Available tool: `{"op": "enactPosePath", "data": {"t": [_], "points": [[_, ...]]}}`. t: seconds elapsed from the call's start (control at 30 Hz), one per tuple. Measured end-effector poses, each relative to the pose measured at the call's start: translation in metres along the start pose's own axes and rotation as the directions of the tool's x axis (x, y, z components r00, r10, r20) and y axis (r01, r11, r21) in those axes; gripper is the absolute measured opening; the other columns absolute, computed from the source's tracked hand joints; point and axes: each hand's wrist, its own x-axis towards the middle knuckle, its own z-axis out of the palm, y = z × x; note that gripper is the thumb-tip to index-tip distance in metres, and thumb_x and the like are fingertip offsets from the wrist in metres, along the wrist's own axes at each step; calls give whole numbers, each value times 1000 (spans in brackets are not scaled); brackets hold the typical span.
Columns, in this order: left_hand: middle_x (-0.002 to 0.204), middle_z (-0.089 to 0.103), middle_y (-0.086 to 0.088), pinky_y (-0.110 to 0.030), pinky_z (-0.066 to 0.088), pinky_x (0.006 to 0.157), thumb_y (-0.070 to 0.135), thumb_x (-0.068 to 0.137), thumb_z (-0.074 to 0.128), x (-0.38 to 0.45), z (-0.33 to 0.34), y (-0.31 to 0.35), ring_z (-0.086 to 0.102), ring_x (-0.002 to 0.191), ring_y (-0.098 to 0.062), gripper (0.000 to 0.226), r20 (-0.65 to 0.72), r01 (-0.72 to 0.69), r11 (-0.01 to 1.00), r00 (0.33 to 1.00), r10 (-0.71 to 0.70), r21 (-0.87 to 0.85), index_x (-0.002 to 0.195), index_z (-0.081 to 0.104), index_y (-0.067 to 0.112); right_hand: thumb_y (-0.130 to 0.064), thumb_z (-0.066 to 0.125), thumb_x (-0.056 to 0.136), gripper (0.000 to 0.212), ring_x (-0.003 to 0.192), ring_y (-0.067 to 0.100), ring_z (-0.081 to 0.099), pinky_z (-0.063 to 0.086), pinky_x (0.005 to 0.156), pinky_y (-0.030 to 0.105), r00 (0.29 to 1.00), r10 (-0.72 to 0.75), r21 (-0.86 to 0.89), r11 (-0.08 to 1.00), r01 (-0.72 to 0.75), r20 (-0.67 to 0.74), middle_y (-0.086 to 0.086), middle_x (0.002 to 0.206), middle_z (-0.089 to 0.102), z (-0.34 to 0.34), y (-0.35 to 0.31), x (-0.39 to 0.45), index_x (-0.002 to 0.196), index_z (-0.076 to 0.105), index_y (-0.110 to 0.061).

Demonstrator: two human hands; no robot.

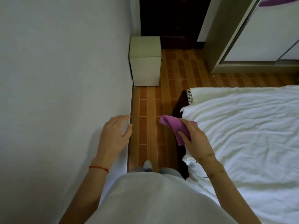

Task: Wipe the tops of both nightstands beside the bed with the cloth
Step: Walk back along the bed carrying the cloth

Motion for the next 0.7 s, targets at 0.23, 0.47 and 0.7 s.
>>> {"op": "enactPosePath", "data": {"t": [0.23,0.47,0.7], "points": [[124,64,-3,-38,47,100,30,95,57,153,1,-17,58,115,-19,36,27,-53,998,998,54,-19,127,61,16,-23,52,95,43,110,25,57,45,90,27,997,83,22,996,-83,-10,8,129,56,4,1,134,136,44,-15],[122,65,-2,-31,46,98,25,94,60,304,34,-32,58,112,-18,34,28,-54,998,998,55,-36,126,62,16,-22,55,93,43,107,27,59,48,87,30,996,91,38,995,-91,-6,9,127,57,9,32,292,135,46,-15],[117,67,-7,-38,52,91,32,91,53,495,51,-22,62,105,-22,39,-44,-82,996,996,81,-26,123,64,12,-22,53,95,43,107,26,59,49,87,31,1000,19,-18,1000,-20,-15,9,127,58,-25,58,495,136,44,-15]]}}
